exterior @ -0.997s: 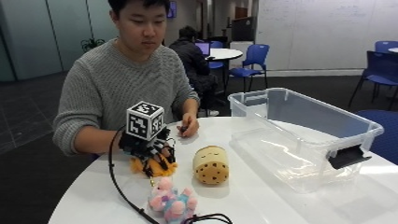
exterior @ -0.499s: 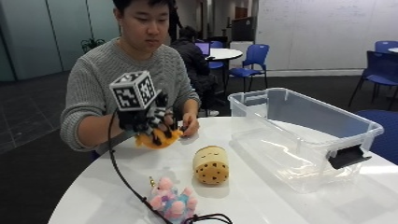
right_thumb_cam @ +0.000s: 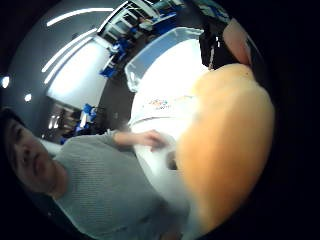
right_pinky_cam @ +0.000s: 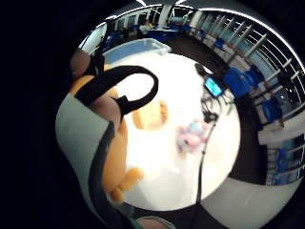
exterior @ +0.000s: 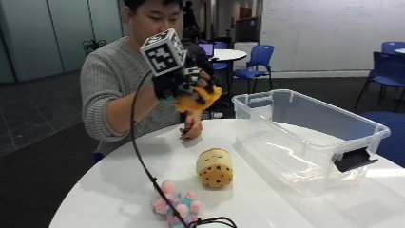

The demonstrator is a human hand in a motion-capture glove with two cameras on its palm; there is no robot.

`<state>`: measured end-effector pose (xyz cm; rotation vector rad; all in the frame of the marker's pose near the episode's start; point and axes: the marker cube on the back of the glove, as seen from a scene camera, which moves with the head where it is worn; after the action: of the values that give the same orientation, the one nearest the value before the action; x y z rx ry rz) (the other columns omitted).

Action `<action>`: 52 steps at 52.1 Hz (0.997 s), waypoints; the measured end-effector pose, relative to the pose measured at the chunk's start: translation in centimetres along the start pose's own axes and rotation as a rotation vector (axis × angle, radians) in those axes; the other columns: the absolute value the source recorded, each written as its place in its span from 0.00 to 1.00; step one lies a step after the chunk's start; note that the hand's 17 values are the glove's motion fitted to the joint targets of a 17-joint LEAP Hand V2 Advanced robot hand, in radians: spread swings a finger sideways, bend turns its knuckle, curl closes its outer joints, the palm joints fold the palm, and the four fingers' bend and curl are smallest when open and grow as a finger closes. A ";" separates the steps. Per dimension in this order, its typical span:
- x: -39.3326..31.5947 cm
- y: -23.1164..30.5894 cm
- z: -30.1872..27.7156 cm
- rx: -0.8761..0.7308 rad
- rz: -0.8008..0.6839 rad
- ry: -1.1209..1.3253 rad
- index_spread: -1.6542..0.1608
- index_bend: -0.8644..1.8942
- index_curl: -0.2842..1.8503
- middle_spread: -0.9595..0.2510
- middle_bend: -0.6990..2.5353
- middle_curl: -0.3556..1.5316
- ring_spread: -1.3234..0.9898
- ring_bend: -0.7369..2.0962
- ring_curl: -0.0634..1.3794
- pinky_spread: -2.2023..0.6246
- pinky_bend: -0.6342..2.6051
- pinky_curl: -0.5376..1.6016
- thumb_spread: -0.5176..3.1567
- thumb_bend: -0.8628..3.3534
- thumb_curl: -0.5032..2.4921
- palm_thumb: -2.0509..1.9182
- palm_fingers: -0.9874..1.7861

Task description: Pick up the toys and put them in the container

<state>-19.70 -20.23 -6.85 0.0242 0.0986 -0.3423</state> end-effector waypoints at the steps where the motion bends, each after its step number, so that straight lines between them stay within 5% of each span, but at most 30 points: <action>1: -0.5 -1.0 0.1 0.006 -0.012 -0.026 0.68 0.37 0.38 0.53 0.33 0.47 0.38 0.54 0.35 0.67 0.52 0.42 0.41 0.22 0.42 0.68 0.58; 13: -6.5 -14.1 4.7 0.059 -0.015 -0.085 0.68 0.37 0.39 0.54 0.33 0.49 0.39 0.55 0.36 0.68 0.52 0.42 0.44 0.21 0.43 0.67 0.55; 23: -9.8 -23.5 15.3 -0.077 -0.017 0.015 0.68 0.37 0.40 0.54 0.34 0.51 0.39 0.54 0.35 0.69 0.52 0.42 0.45 0.21 0.43 0.67 0.53; 45: -7.9 -25.4 23.1 -0.374 -0.001 0.065 0.69 0.37 0.41 0.55 0.36 0.53 0.40 0.53 0.36 0.71 0.54 0.42 0.50 0.20 0.42 0.65 0.48; 52: -7.8 -25.3 24.1 -0.511 0.022 0.101 0.69 0.37 0.41 0.57 0.29 0.50 0.44 0.47 0.34 0.74 0.57 0.44 0.50 0.19 0.37 0.59 0.34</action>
<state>-33.32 -42.37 17.70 -0.4634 0.2829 -0.2857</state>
